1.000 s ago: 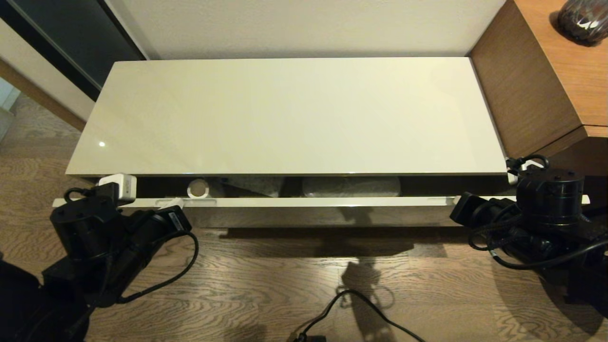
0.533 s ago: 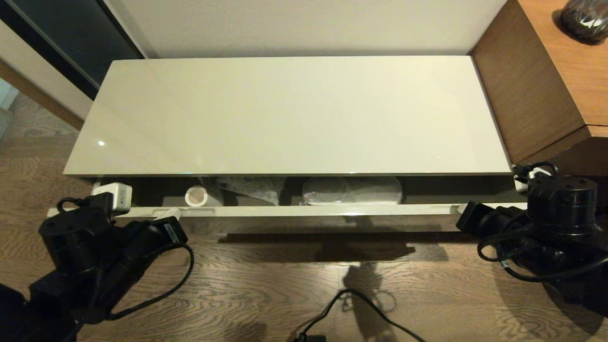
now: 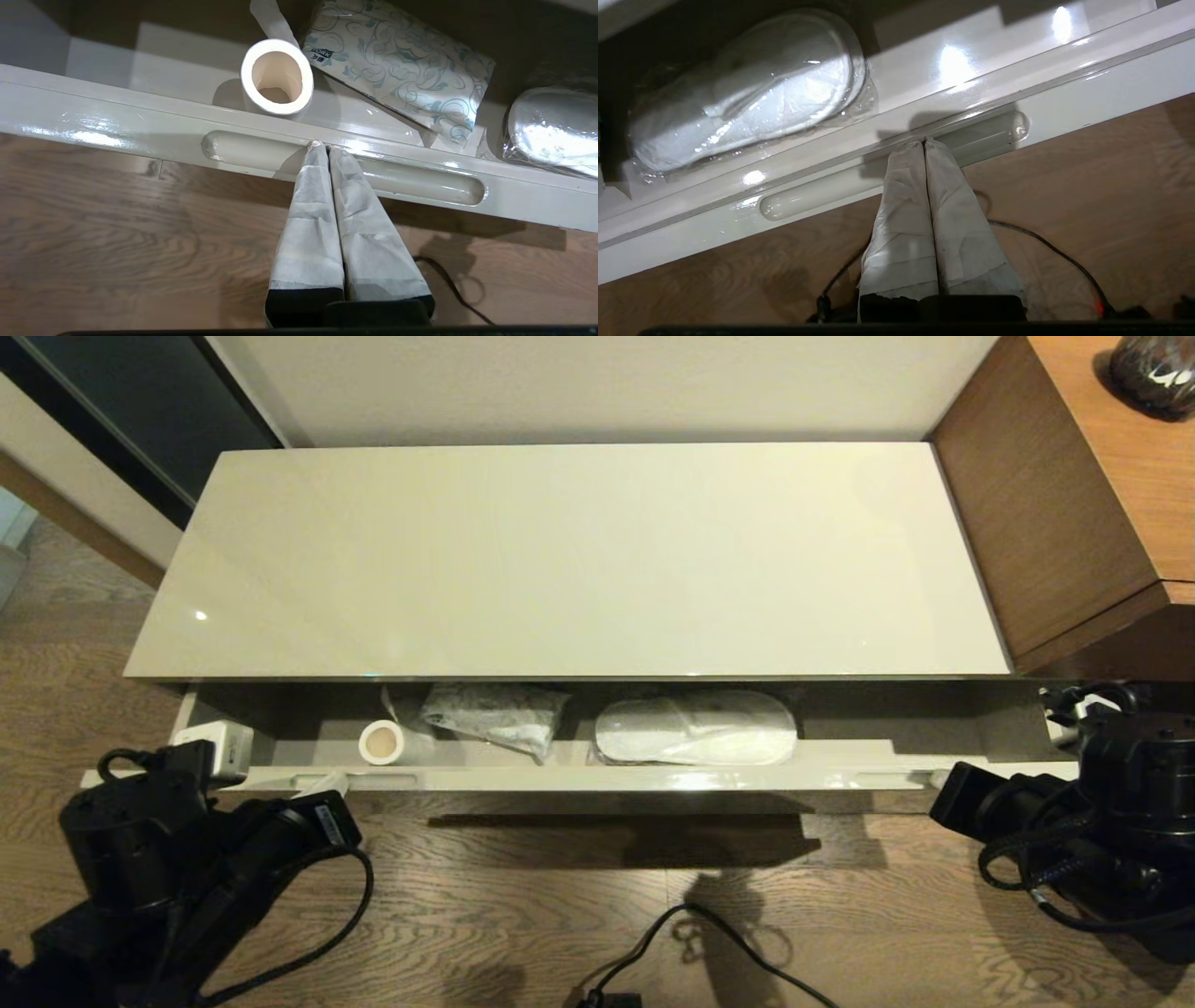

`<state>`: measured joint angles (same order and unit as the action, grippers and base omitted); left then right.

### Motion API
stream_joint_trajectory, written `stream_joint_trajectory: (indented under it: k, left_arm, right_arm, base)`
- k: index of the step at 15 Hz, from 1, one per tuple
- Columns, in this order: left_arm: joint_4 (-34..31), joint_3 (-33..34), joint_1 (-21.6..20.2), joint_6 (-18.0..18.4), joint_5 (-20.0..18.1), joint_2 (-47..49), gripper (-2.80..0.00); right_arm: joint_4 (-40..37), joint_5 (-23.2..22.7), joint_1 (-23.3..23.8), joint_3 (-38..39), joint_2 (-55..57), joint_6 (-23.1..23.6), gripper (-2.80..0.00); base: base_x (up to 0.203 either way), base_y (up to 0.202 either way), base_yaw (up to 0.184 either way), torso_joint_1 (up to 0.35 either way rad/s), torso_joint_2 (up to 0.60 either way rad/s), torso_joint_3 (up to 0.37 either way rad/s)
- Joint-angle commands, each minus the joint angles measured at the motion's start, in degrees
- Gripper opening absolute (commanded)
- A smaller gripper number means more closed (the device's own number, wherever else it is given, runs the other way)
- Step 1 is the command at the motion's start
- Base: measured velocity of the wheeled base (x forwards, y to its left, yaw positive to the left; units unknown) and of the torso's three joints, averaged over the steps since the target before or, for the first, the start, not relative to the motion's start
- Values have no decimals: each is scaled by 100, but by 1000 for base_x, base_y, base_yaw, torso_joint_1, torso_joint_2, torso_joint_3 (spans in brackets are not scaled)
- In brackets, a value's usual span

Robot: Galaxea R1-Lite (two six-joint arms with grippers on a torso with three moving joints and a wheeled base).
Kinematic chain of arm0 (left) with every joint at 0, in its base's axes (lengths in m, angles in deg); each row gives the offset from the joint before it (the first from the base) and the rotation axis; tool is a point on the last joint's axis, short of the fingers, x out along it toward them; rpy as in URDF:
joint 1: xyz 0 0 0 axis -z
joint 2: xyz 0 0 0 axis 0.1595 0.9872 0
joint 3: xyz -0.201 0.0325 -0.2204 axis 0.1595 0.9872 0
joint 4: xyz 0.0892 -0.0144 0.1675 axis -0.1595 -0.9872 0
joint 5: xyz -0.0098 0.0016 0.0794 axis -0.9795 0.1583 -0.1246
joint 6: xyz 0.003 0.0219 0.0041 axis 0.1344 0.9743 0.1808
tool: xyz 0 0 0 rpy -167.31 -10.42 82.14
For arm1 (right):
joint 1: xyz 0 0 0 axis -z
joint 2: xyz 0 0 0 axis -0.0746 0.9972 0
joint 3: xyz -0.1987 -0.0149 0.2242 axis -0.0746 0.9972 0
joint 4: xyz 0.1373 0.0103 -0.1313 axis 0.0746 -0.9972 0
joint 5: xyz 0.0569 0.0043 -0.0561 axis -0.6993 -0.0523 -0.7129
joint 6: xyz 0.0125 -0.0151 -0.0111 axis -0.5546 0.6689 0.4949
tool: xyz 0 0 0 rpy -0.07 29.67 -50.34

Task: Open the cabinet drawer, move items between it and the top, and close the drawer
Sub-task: Open the drawer

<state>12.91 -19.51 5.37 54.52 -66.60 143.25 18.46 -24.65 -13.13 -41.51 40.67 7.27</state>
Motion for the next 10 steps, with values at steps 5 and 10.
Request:
stream_joint_trajectory:
  k: [5,10]
  left_arm:
    - [-249,592,242,24,90,-815,-280]
    - [-1694,496,237,21,93,-2213,-280]
  right_arm:
    - [-1200,-4,-8,135,-1270,-10,-280]
    - [-2733,4,-9,-149,-2618,90,-280]
  base:
    - [0,0,0,0,0,0]
    - [0,0,0,0,0,0]
